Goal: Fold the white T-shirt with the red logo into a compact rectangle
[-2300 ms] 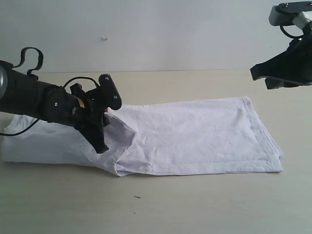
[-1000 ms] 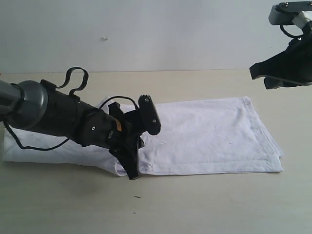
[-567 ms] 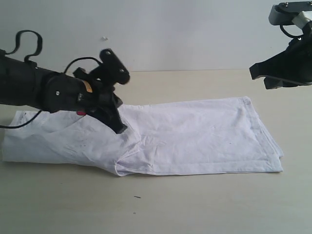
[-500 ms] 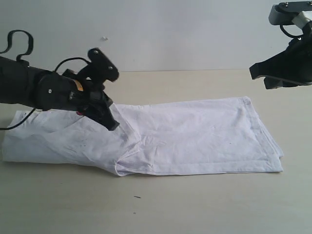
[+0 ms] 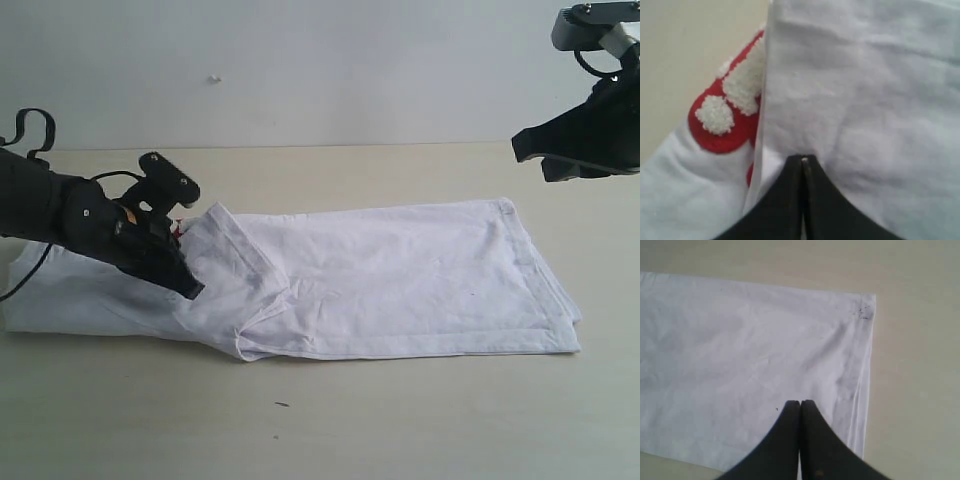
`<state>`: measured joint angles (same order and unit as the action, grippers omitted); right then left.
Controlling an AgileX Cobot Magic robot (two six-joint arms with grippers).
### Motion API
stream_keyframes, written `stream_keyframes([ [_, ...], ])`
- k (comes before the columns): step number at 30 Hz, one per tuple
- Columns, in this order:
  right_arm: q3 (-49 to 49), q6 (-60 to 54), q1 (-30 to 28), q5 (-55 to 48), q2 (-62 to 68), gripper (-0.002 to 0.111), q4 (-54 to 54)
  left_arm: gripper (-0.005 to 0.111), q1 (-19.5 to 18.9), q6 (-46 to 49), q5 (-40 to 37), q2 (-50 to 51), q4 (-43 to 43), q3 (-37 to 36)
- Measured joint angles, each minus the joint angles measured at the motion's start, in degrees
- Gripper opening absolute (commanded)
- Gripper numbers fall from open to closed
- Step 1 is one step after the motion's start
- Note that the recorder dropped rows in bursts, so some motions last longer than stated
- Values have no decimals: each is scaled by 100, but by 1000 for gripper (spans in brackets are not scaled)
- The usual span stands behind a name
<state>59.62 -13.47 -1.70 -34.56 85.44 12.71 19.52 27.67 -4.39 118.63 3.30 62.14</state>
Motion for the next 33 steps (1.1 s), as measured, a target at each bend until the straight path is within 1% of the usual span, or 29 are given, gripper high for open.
stream_keyframes([
  [5, 0, 0, 0, 0, 0, 0, 0, 0, 0, 126, -455, -133, 0, 28],
  [8, 0, 0, 0, 0, 0, 0, 0, 0, 0, -56, -734, -342, 0, 1],
  [11, 0, 0, 0, 0, 0, 0, 0, 5, 0, -271, -872, -745, 0, -9],
  [13, 0, 0, 0, 0, 0, 0, 0, 12, 0, -314, -1004, -1060, 0, -9],
  [15, 0, 0, 0, 0, 0, 0, 0, 23, -16, -338, -1364, -1278, 0, -9],
  [16, 0, 0, 0, 0, 0, 0, 0, 29, -46, -341, -1548, -1360, 0, -9],
  [17, 0, 0, 0, 0, 0, 0, 0, 39, -92, -350, -1804, -1400, 0, -9],
  [19, 0, 0, 0, 0, 0, 0, 0, 54, -215, -374, -2278, -1424, 0, -9],
  [20, 0, 0, 0, 0, 0, 0, 3, 57, -297, -442, -2526, -1424, 0, -9],
  [25, 0, 0, 0, -47, -1, 0, 24, 55, -626, -612, -3534, -1424, 21, -9],
  [27, 0, 0, 0, -47, -1, 0, 24, 55, -721, -626, -3781, -1424, 61, -9],
  [33, 0, 0, 0, -47, -1, 0, 46, 55, -795, -629, -3846, -1424, 156, -9],
])
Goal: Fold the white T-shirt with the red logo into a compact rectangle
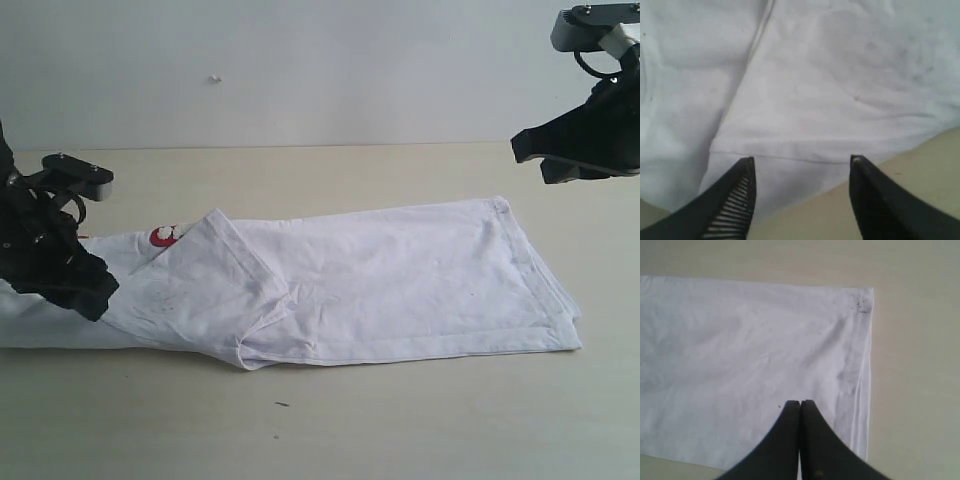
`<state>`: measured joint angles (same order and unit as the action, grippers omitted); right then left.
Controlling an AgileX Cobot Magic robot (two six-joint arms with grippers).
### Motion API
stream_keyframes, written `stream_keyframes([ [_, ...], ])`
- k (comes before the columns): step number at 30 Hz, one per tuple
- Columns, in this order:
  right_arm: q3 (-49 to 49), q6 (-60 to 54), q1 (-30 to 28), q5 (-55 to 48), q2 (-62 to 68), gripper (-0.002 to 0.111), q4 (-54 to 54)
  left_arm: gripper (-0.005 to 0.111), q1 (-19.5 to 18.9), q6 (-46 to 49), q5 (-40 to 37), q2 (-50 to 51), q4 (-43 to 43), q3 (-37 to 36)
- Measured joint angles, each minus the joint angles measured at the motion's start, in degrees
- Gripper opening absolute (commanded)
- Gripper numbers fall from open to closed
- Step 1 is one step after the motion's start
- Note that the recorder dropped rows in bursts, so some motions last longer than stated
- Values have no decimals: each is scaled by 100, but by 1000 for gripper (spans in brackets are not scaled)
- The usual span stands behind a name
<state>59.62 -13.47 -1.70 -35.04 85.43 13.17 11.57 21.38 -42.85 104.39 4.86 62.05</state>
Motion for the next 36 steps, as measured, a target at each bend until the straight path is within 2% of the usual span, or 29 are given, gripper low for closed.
stream_keyframes([
  [7, 0, 0, 0, -12, 0, 0, 13, 55, 0, 0, 547, 36, 13, 0],
  [21, 0, 0, 0, 12, 0, 0, 15, 55, -334, 67, 686, 366, 24, 0],
  [29, 0, 0, 0, 12, 0, 0, 15, 54, -348, 687, -119, 414, 305, 0],
  [33, 0, 0, 0, -6, 0, 0, 25, 28, -348, 771, -285, 426, 316, 0],
  [35, 0, 0, 0, -6, 0, 0, 25, 3, -348, 783, -426, 426, 254, 0],
  [36, 0, 0, 0, -11, 0, 0, 25, 0, -348, 783, -475, 426, 220, 0],
])
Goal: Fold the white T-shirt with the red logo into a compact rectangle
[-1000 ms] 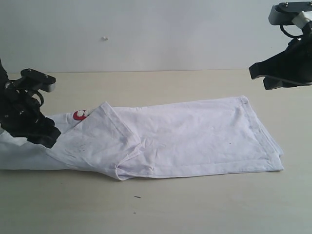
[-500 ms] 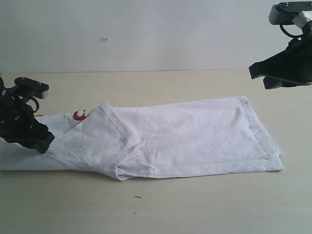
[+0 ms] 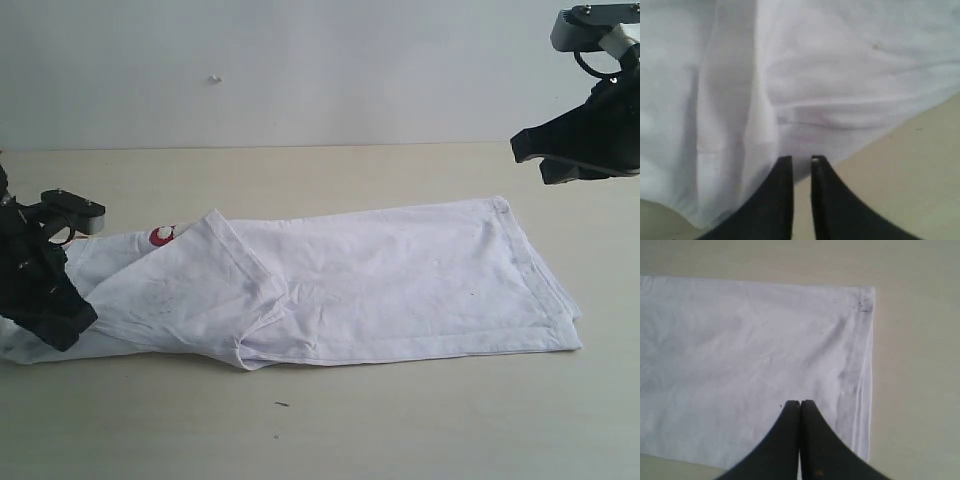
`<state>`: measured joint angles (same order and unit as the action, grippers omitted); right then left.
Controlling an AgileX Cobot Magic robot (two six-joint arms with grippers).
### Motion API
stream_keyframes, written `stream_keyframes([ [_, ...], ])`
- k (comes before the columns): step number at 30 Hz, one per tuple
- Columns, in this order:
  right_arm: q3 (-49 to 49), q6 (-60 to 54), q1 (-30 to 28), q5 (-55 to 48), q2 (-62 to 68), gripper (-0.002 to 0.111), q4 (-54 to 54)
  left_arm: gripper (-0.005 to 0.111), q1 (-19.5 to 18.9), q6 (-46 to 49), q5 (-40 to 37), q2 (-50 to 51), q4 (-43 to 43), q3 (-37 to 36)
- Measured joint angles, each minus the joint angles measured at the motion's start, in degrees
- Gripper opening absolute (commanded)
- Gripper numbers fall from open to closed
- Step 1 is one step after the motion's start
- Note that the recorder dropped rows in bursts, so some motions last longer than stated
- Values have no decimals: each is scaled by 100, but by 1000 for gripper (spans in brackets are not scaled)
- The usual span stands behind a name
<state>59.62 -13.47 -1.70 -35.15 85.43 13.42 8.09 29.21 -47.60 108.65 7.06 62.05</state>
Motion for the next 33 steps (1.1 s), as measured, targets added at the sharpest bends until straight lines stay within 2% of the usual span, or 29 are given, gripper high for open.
stream_keyframes([
  [6, 0, 0, 0, 0, 0, 0, 11, 1, 0, 34, -193, -14, -74, 0],
  [8, 0, 0, 0, 0, 0, 0, 11, 9, 0, 34, -109, -126, -96, 0],
  [9, 0, 0, 0, 0, 0, 0, 11, 21, 0, 34, -17, -194, -96, 0],
  [12, 0, -11, 0, 0, 0, 0, 22, 79, -83, -267, 340, -442, -59, 0],
  [13, 0, -11, 0, 0, 0, 0, 32, 83, -185, -384, 382, -470, -59, 10],
  [18, 0, -11, 0, -9, 0, 0, 43, 75, -536, -480, 392, -327, -3, 10],
  [26, 0, -71, 0, -9, 0, 0, 76, 75, -566, -104, 854, -94, 161, 10],
  [33, 0, -94, 0, 3, 0, 0, 76, 75, -566, 1144, 916, 1, 1351, 10],
])
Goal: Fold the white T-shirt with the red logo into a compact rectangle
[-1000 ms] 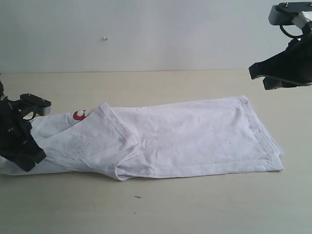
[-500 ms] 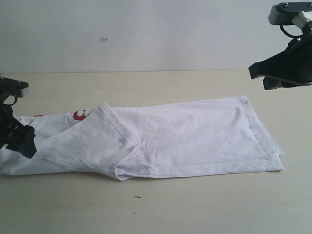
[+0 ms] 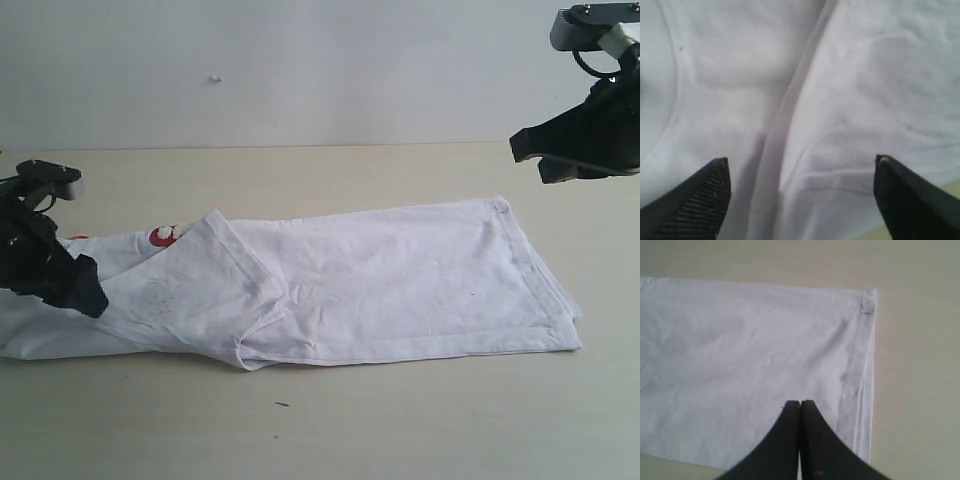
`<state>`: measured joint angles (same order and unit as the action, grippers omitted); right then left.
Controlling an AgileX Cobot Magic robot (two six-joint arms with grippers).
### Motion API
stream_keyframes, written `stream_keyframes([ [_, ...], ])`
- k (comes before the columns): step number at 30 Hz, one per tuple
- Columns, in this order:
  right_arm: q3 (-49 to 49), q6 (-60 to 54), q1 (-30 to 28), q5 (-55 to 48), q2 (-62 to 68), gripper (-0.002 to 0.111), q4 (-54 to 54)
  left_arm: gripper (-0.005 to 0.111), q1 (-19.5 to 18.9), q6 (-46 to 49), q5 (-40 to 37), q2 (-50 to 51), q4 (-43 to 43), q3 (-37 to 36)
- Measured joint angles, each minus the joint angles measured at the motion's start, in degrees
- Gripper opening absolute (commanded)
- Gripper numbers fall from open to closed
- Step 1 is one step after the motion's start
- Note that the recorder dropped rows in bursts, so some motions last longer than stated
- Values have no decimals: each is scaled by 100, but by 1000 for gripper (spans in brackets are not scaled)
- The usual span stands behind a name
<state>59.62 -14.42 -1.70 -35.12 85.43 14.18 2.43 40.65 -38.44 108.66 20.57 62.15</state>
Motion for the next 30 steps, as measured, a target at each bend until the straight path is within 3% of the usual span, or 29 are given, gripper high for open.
stream_keyframes([
  [9, 0, 0, 0, 0, 0, 0, 0, 72, 0, 282, 161, 320, 257, 0],
  [16, 0, -23, 0, 0, 0, 0, 0, 32, 0, 197, 88, 356, -240, 0],
  [23, 0, -23, 0, 0, 0, 0, 0, 18, 0, 25, -326, 356, -647, 0],
  [27, 0, -23, 0, 0, 0, 0, 23, 0, 0, 112, -545, 356, -763, 0],
  [30, 0, -23, 0, 0, 0, 0, 50, 0, 0, 126, -679, 356, -834, 0],
])
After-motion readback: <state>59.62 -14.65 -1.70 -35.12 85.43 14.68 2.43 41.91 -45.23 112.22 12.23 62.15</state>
